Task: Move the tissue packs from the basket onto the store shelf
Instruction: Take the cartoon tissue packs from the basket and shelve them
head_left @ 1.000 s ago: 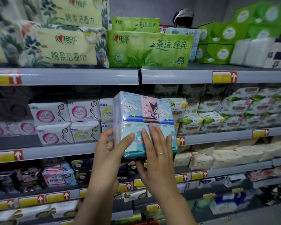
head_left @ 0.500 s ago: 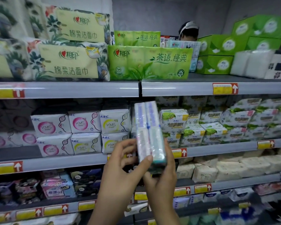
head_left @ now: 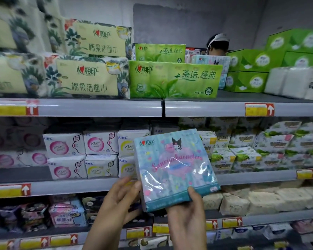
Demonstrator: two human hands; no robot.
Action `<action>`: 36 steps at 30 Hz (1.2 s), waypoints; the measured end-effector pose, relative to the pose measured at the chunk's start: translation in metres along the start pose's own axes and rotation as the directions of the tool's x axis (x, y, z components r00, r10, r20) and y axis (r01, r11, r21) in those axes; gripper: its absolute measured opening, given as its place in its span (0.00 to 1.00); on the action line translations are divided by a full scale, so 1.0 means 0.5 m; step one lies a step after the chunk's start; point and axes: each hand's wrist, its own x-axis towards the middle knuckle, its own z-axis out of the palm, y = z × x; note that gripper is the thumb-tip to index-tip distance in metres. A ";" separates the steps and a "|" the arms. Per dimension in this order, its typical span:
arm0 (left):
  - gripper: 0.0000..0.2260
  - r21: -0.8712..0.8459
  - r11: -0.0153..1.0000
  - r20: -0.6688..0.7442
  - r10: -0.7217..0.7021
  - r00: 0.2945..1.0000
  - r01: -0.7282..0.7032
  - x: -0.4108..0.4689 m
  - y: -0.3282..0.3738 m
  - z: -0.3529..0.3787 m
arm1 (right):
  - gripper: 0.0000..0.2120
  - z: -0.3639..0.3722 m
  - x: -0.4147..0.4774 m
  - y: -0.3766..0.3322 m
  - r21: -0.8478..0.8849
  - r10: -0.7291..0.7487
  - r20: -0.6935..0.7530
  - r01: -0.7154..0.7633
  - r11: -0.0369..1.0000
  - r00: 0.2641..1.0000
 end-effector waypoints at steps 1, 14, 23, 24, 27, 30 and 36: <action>0.25 -0.030 0.999 0.029 -0.019 0.999 0.020 -0.001 -0.001 0.001 | 0.30 0.006 -0.006 0.002 -0.016 0.008 0.031 -0.007 1.000 0.999; 0.28 -0.188 0.982 0.161 0.062 0.985 -0.031 0.019 0.025 -0.009 | 0.50 -0.007 -0.017 -0.030 -0.195 0.001 0.025 0.004 0.981 1.000; 0.49 -0.137 0.984 0.301 0.150 0.942 -0.113 0.049 0.039 0.015 | 0.48 0.018 -0.019 -0.127 -0.497 -0.134 -0.058 0.088 0.863 0.989; 0.50 -0.150 0.982 0.318 0.160 0.934 -0.117 0.053 0.038 0.020 | 0.47 0.023 -0.022 -0.138 -0.501 -0.148 -0.051 0.103 0.859 0.988; 0.44 -0.160 0.977 0.359 0.193 0.913 -0.144 0.064 0.042 0.045 | 0.46 0.031 -0.030 -0.168 -0.528 -0.195 -0.036 0.147 0.836 0.980; 0.18 -0.190 0.970 0.377 0.217 0.900 -0.154 0.074 0.043 0.071 | 0.46 0.046 -0.043 -0.196 -0.583 -0.211 -0.022 0.159 0.797 0.977; 0.45 -0.211 0.957 0.421 0.272 0.865 -0.198 0.088 0.033 0.125 | 0.45 0.047 -0.042 -0.248 -0.651 -0.243 -0.019 0.173 0.739 0.970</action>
